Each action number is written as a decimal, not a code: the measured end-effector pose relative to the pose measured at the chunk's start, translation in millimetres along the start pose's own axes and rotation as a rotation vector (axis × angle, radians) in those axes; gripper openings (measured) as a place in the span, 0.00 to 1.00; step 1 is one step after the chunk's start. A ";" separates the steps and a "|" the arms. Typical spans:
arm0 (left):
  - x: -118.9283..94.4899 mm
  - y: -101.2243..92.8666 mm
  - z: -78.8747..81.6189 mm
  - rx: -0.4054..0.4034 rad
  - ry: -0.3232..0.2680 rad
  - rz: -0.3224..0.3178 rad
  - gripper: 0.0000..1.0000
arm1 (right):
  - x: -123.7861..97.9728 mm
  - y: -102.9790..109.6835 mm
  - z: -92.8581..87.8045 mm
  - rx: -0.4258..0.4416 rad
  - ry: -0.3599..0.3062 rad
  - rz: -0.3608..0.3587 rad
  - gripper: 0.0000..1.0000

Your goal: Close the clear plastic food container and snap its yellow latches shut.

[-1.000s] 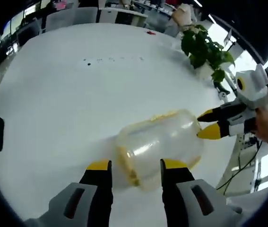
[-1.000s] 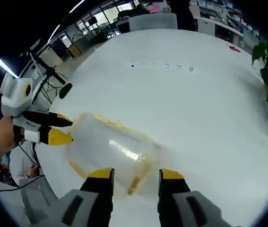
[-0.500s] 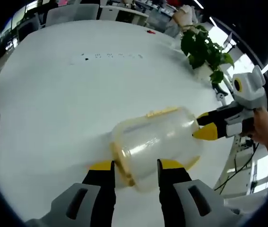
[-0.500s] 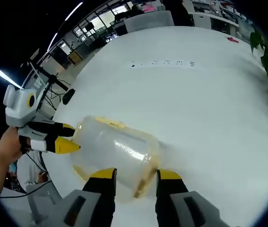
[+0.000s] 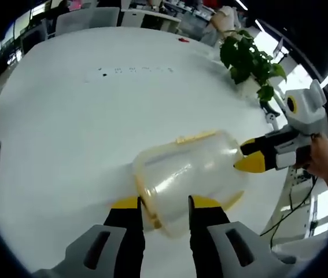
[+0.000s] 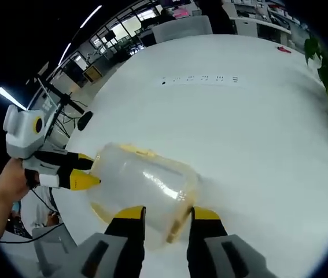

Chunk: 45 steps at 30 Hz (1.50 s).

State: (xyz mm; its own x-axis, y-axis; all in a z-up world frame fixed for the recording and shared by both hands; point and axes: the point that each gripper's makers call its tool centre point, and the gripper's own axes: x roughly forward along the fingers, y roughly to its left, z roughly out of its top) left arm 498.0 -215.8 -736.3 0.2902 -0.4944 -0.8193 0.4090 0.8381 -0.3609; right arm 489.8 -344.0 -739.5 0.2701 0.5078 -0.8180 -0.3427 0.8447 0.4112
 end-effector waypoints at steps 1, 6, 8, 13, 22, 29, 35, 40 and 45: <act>0.6 0.1 0.3 -0.024 0.006 -0.001 0.26 | 0.4 0.0 0.7 -0.004 0.011 -0.003 0.25; 1.1 1.1 0.9 -0.008 0.008 0.014 0.26 | -1.0 6.9 6.7 -0.025 0.011 0.011 0.24; 0.4 1.5 0.4 -0.018 0.004 0.016 0.26 | -1.8 3.9 5.0 -0.014 0.006 0.014 0.24; 0.4 1.9 0.4 0.009 0.011 0.027 0.27 | -4.4 2.3 0.8 -0.019 0.015 0.012 0.25; -0.7 3.9 0.5 0.014 0.007 0.024 0.27 | -4.4 -0.4 -3.6 -0.023 0.009 0.014 0.27; -1.6 3.9 0.8 0.015 -0.005 0.028 0.28 | -5.8 0.3 -4.1 -0.053 0.018 0.003 0.28; -3.4 3.9 1.1 0.014 -0.011 0.032 0.28 | -8.1 -1.5 -4.2 -0.104 0.036 -0.002 0.27; -8.5 5.8 -0.7 0.045 -0.012 0.028 0.26 | -11.0 -2.1 -0.1 -0.138 0.050 -0.018 0.26; -13.6 -1.0 2.3 0.088 -0.019 0.010 0.30 | -13.0 -0.4 -1.4 -0.198 0.074 -0.017 0.27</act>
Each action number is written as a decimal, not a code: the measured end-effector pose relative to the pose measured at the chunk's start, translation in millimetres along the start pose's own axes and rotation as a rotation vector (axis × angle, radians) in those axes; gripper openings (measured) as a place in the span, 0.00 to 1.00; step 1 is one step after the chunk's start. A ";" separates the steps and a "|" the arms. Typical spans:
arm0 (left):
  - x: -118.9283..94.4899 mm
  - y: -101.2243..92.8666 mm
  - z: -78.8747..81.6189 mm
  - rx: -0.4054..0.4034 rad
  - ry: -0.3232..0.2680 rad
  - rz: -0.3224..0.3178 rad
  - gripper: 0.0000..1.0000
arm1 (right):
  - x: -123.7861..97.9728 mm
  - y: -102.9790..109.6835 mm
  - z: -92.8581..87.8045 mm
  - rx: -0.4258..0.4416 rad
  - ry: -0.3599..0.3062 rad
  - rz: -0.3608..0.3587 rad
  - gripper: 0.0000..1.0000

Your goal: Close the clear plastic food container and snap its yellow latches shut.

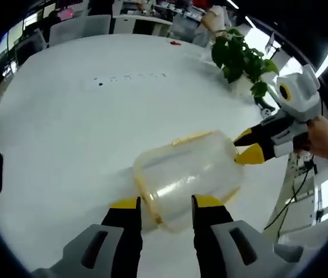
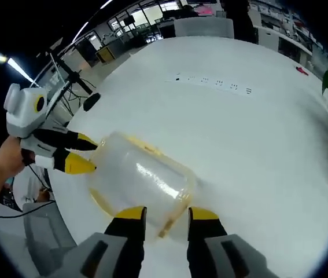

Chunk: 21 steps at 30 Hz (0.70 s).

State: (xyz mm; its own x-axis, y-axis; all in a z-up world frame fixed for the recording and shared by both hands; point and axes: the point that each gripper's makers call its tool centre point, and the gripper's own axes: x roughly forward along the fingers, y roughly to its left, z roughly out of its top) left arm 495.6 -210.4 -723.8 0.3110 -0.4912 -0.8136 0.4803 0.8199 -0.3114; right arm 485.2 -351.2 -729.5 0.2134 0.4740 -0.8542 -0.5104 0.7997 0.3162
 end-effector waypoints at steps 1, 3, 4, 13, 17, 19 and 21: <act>-0.4 0.0 -0.6 0.006 0.004 0.000 0.30 | 0.0 0.2 0.0 -0.005 0.006 0.002 0.27; -0.5 0.9 -2.0 0.014 0.010 -0.003 0.31 | -1.1 0.2 0.1 -0.020 0.009 -0.002 0.28; -0.8 0.2 -2.6 0.022 0.012 -0.008 0.30 | -1.6 0.1 -0.7 -0.030 0.012 -0.004 0.28; -9.1 1.8 2.4 0.051 0.002 -0.004 0.33 | -2.8 2.5 4.2 -0.108 0.025 0.002 0.28; -12.5 1.7 8.4 0.070 -0.008 -0.007 0.34 | -5.0 4.6 9.9 -0.180 0.018 0.004 0.29; -13.0 2.2 10.2 0.098 -0.005 -0.005 0.34 | -5.4 5.2 11.3 -0.201 0.025 0.001 0.29; -14.1 1.5 12.4 0.111 -0.007 -0.006 0.34 | -5.7 6.4 12.1 -0.225 0.030 0.005 0.29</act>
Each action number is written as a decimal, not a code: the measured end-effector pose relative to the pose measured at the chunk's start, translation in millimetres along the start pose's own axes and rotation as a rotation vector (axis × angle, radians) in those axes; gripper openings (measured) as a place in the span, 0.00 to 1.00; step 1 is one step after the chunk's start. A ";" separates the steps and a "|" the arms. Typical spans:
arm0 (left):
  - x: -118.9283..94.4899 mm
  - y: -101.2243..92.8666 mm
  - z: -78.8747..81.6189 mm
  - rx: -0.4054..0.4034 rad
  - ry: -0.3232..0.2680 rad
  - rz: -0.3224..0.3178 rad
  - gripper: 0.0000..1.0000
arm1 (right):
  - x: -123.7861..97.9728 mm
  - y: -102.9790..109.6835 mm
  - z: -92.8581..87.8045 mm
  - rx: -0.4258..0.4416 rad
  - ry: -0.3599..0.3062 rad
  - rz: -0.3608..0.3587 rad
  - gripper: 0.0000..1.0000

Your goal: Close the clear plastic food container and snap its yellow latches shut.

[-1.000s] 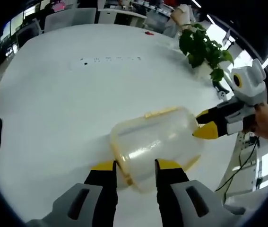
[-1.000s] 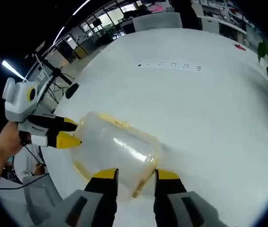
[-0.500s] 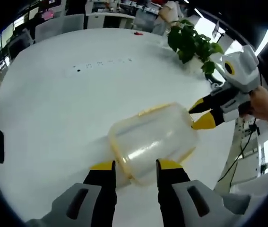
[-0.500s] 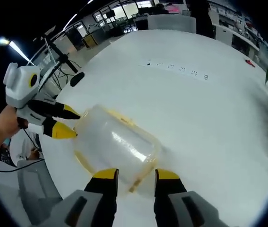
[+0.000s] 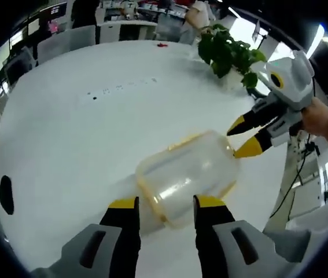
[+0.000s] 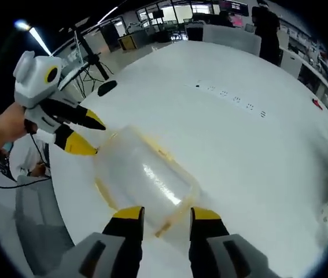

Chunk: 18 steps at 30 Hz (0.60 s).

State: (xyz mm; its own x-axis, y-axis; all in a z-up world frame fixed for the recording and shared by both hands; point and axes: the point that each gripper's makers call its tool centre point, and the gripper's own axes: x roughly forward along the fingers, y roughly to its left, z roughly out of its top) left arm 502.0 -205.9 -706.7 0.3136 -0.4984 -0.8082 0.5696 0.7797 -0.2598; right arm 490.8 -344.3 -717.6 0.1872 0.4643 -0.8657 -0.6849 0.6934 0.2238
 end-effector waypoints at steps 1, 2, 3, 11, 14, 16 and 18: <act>-0.4 -0.6 0.8 0.004 0.000 -0.004 0.34 | 0.1 0.1 0.5 -0.008 0.002 -0.001 0.29; -0.9 -1.9 2.0 0.000 0.003 -0.012 0.34 | 0.6 -0.3 0.7 -0.040 0.013 -0.003 0.29; -1.4 -2.4 2.5 0.004 0.006 -0.013 0.34 | 0.9 -0.3 0.1 -0.071 0.023 -0.004 0.30; -3.6 -1.0 3.1 0.082 0.034 -0.022 0.34 | 2.5 8.2 2.4 -0.130 0.040 0.026 0.30; -5.5 -0.4 3.6 0.102 0.040 -0.026 0.34 | 1.7 8.3 3.3 -0.187 0.050 0.018 0.30; -7.4 0.0 5.5 0.118 0.037 -0.030 0.34 | 2.1 10.1 4.4 -0.203 0.051 0.020 0.32; -9.2 -0.1 6.6 0.156 0.038 -0.028 0.33 | 2.4 11.4 5.9 -0.236 0.054 0.025 0.31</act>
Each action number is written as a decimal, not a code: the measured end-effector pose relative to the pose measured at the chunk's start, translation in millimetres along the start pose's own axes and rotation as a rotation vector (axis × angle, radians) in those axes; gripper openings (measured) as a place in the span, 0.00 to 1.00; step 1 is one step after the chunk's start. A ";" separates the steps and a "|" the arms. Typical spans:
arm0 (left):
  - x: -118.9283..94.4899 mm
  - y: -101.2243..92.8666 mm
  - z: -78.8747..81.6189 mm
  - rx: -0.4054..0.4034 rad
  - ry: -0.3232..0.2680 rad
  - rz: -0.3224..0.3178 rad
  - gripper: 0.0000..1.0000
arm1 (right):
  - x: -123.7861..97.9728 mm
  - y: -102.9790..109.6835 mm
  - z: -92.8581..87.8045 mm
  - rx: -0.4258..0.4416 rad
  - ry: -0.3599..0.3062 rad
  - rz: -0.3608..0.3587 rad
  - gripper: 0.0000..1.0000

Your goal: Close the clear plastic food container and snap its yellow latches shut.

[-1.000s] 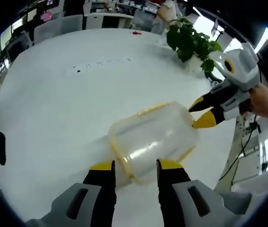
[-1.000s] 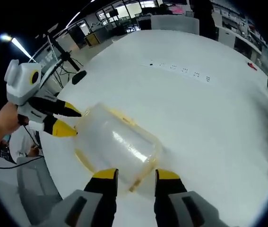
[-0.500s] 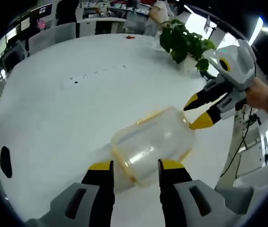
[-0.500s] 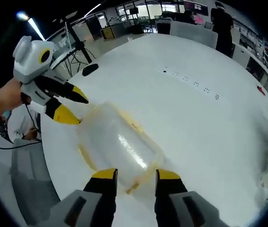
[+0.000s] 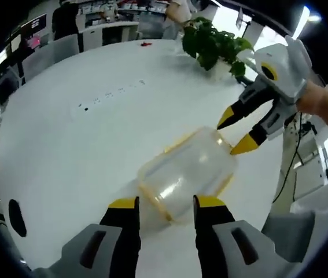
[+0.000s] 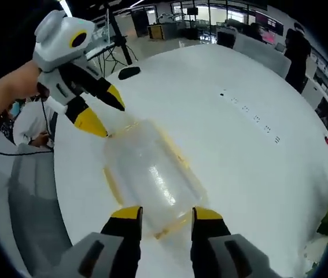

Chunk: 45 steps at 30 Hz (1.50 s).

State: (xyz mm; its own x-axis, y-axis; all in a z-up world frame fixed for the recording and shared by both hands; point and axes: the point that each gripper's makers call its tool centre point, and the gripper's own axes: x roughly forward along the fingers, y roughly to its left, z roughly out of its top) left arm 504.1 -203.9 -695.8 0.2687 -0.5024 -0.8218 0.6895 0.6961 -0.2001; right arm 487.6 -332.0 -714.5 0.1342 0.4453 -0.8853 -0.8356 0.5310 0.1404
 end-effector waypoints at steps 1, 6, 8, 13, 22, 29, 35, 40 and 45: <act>0.0 -0.1 -0.2 0.005 0.002 -0.001 0.33 | -0.1 0.1 0.6 -0.006 0.003 0.001 0.32; -0.7 -3.3 -0.3 0.047 0.020 -0.026 0.33 | -2.0 2.9 8.8 -0.071 0.001 0.010 0.31; -1.6 -3.9 0.5 0.067 0.024 -0.029 0.33 | -3.0 4.1 11.6 -0.105 0.003 0.015 0.31; -2.5 -8.5 1.4 0.154 0.052 -0.046 0.32 | -4.2 3.6 13.9 -0.160 0.016 0.016 0.31; -0.4 -19.6 5.3 0.283 0.074 -0.096 0.34 | -2.8 6.3 13.7 -0.228 0.040 0.036 0.29; 6.0 -24.5 3.4 0.374 0.099 -0.123 0.34 | 0.5 13.4 16.0 -0.257 0.040 0.075 0.30; 8.6 -31.9 10.2 0.479 0.080 -0.148 0.33 | 2.6 16.0 22.9 -0.296 0.020 0.086 0.28; 13.6 -33.5 11.7 0.564 0.090 -0.140 0.33 | 3.9 18.1 27.9 -0.320 0.003 0.094 0.28; 17.7 -38.2 13.2 0.605 0.085 -0.156 0.33 | 6.8 22.6 30.3 -0.340 -0.004 0.114 0.28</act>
State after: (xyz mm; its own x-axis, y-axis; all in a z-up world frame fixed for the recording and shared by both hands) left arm 491.4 -246.2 -695.7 0.0971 -0.5146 -0.8519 0.9814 0.1921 -0.0042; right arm 485.8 -295.1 -703.9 0.0318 0.4912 -0.8705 -0.9747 0.2081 0.0818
